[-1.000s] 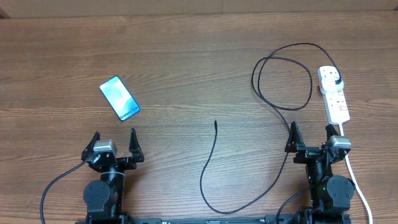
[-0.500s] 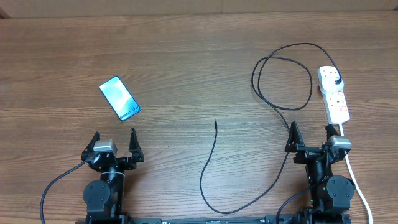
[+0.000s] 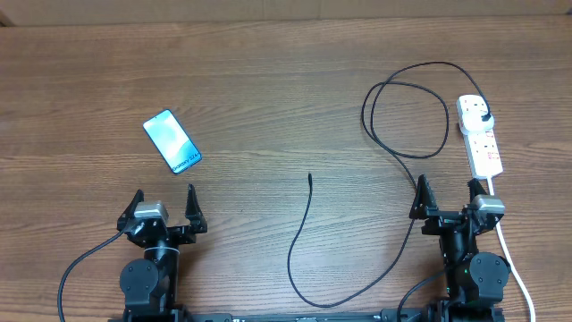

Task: Plug charger to phone and switch on socket

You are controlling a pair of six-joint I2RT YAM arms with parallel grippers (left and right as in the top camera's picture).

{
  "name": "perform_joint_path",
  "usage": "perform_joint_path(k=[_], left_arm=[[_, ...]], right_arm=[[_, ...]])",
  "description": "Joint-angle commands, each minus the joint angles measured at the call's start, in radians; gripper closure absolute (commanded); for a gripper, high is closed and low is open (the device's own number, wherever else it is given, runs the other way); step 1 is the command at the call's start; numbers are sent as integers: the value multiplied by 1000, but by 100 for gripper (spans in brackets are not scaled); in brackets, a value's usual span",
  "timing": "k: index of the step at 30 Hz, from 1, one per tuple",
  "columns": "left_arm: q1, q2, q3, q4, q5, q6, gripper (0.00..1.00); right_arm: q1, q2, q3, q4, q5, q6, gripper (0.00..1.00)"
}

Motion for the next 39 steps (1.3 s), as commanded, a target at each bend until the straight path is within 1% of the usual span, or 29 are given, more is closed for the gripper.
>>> perform_joint_path(k=[1,11,25,30,39], left_arm=[[5,-11,-3,1,9,-11,0],[5,-11,0,-5,29,-10,0],[5,-10,118,-167,26,2,0],[5,-10,177,-214,-11,2,1],[5,-9,218,-237,-14,1,0]], right_arm=[[6,-11,-11,6,2,3,0],[6,-11,-11,6,2,3,0],[6,-11,-11,6,2,3,0],[6,-11,-11,6,2,3,0],[6,-11,-11,6,2,3,0]])
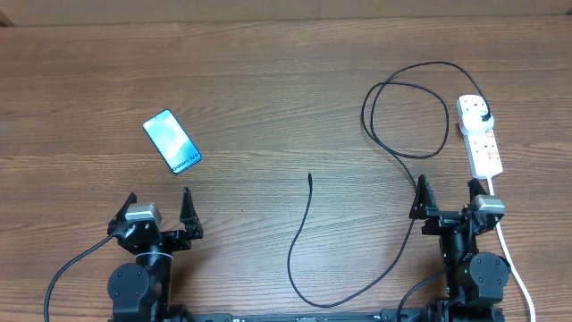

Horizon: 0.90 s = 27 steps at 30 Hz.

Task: Plug charger to phone and switch on socket
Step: 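Move the left gripper forward over the Galaxy phone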

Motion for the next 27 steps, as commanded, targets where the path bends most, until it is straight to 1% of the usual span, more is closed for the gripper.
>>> perform_joint_path(k=[1,5,9,16,22,27], left_arm=[[5,-8,33,-6,-13,0,1],[5,8,35,-6,-13,0,1],[5,76,59,-6,-13,1,1],[5,287,167,-6,-12,44,0],[5,488,292,-8,-8,47,0],[5,646,416,-58,-8,46,1]], right_arm=[[6,-11,-11,6,2,3,0],[6,-11,-11,6,2,3,0],[6,-11,-11,6,2,3,1],[6,-11,-11,6,2,3,0],[6,-11,-11,6,2,3,0],[6,-11,-11,6,2,3,0]])
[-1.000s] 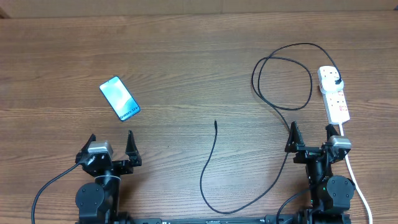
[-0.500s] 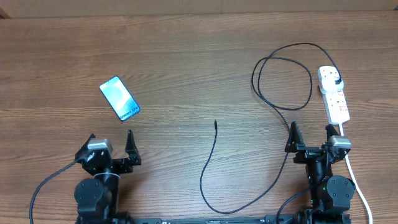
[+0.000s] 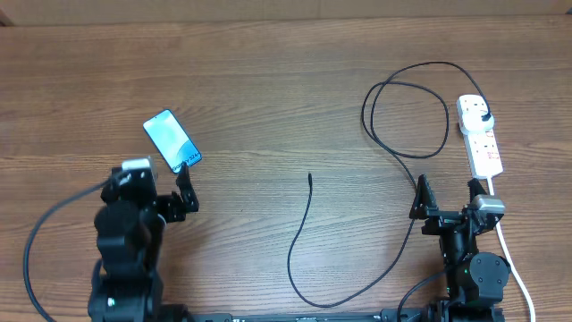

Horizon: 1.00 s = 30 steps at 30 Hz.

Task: Plug charger to phone and switch on socket
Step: 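Move the left gripper forward over the Galaxy phone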

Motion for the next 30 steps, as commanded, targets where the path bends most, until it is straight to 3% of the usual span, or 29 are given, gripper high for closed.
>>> perform_joint_path(k=[1,30], left_arm=[[5,80,97,-32,-6,31,0],[6,694,739,-577,-6,-11,1]], right_arm=[[6,-11,-11,5,2,3,0],[6,-11,-11,5,2,3,0]])
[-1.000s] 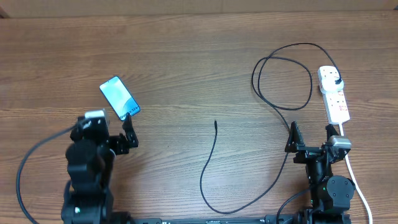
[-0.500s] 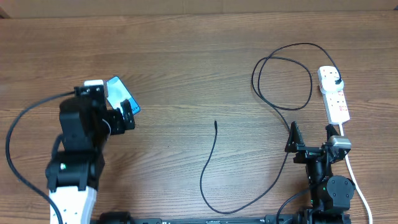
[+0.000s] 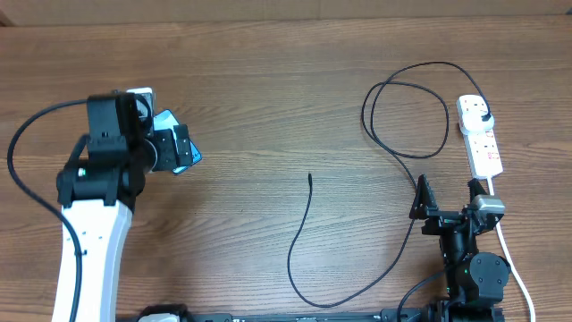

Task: Plug charger to phone and switch on socket
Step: 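Move the left gripper forward over the Galaxy phone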

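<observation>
The phone (image 3: 187, 158), with a lit blue screen, lies at the left of the table, mostly covered by my left arm. My left gripper (image 3: 154, 134) hangs right over it, its jaws spread apart and one dark finger (image 3: 180, 143) across the phone. A black charger cable (image 3: 299, 228) has its free tip (image 3: 309, 177) at mid-table; it curves down, rises on the right, loops, and ends in a plug (image 3: 483, 114) in the white power strip (image 3: 483, 143). My right gripper (image 3: 447, 199) sits open near the front edge, just below the strip.
The cable's big loop (image 3: 404, 116) lies left of the power strip. A white lead (image 3: 514, 268) runs from the strip toward the front edge past the right arm's base. The table is brown wood.
My left arm has reached farther back. Its gripper was just in front of the phone and now hangs over it, covering most of it. The right arm, cable and power strip are unchanged.
Both grippers sat open near the front edge, the phone lying free at the left. The left gripper then shifted slightly left, then stood just in front of the phone, and now hovers over it. The right arm never moved.
</observation>
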You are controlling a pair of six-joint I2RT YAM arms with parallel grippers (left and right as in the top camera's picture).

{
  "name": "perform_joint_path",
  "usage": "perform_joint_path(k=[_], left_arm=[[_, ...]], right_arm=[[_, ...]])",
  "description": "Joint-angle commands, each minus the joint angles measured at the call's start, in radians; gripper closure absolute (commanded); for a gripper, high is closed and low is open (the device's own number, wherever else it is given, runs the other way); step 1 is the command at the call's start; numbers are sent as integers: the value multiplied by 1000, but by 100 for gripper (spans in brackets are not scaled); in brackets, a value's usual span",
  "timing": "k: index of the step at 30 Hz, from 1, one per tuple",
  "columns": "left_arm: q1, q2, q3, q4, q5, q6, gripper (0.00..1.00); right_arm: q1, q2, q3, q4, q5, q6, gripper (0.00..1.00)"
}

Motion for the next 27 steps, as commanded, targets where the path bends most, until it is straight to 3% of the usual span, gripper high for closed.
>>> perform_joint_path(k=[1,16,21,27], left_arm=[[6,50,79,-39,2,-21,0],[6,178,138,-193,17,-16,0],[5,192,138,-222,16,97,0],[5,192,138,-209,21,76,0]], right_arm=[[6,-11,-11,6,3,3,0],[6,-11,-11,6,3,3,0],[6,-11,-11,6,3,3,0],[6,-11,-11,6,3,3,0]])
